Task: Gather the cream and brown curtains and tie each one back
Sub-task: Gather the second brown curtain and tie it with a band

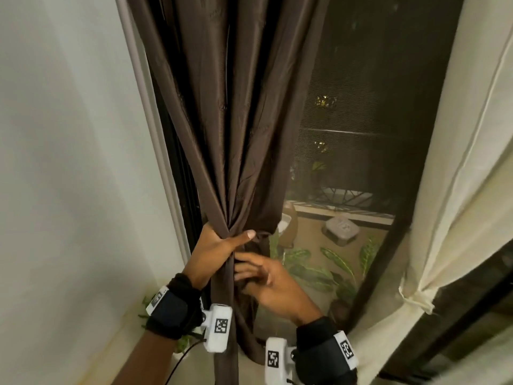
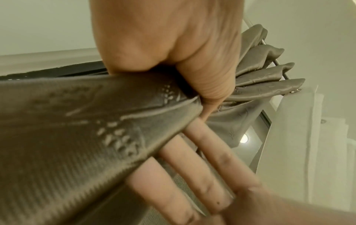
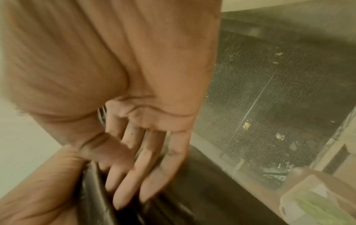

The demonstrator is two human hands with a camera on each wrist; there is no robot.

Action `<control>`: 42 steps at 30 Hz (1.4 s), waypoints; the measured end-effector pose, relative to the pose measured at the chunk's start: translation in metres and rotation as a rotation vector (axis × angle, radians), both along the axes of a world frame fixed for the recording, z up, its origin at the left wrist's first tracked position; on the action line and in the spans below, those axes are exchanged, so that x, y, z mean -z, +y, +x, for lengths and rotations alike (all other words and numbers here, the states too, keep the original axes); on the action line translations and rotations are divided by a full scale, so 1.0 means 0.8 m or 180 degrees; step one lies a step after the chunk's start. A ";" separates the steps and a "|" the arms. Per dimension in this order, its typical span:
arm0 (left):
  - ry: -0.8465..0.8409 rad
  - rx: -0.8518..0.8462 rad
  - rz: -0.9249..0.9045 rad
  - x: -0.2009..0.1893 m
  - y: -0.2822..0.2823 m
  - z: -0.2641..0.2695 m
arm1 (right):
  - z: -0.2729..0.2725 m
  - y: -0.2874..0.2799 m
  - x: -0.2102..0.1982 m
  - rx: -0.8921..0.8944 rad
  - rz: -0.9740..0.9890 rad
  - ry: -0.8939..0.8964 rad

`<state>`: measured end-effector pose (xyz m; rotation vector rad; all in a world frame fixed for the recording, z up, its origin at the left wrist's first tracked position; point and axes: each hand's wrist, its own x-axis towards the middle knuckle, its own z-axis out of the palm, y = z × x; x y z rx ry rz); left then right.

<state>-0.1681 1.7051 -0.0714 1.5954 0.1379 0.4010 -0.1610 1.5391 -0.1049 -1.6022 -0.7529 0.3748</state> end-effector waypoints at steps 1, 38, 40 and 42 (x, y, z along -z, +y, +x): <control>0.0014 -0.0064 -0.0019 0.003 0.000 0.000 | 0.005 -0.007 0.004 0.0357 -0.0006 -0.0030; 0.0385 0.0481 0.0907 0.161 -0.035 -0.064 | 0.066 -0.060 0.077 0.1630 0.0529 0.1324; 0.0290 0.0608 0.0836 0.152 -0.043 -0.079 | 0.070 -0.059 0.093 0.1434 0.0196 0.1093; 0.0195 0.0671 0.0760 0.144 -0.050 -0.090 | 0.067 -0.054 0.105 0.1189 -0.0198 0.0742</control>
